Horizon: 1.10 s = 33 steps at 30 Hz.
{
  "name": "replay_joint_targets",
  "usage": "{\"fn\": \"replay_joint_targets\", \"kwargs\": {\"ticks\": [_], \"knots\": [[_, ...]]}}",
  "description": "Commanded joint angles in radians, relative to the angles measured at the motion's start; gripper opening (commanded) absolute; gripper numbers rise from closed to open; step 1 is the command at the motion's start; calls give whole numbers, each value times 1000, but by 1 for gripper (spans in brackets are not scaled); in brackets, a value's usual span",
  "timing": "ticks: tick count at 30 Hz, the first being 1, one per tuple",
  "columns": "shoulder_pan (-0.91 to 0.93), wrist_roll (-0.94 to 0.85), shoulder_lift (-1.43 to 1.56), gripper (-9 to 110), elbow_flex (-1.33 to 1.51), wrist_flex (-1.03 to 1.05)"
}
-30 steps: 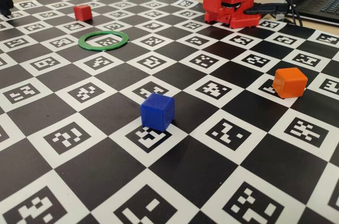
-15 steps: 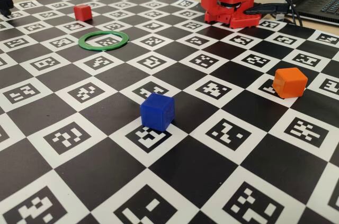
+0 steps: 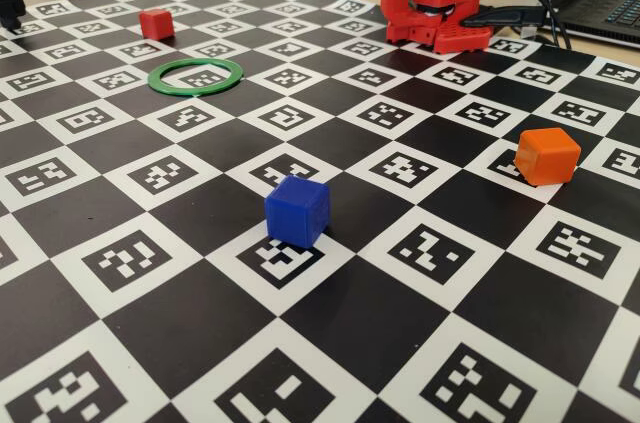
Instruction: Grab the red cube then put it in the green circle then put the blue cube on top and finally the orange cube on top
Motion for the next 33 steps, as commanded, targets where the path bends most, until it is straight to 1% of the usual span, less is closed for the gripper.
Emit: {"fn": "replay_joint_targets", "kwargs": {"ticks": [1,16,33], "knots": [[29,-3,-12,40,-115,-14],[78,2,-232,42,-235,-51],[106,-40,-345,45,-218,-101]]}}
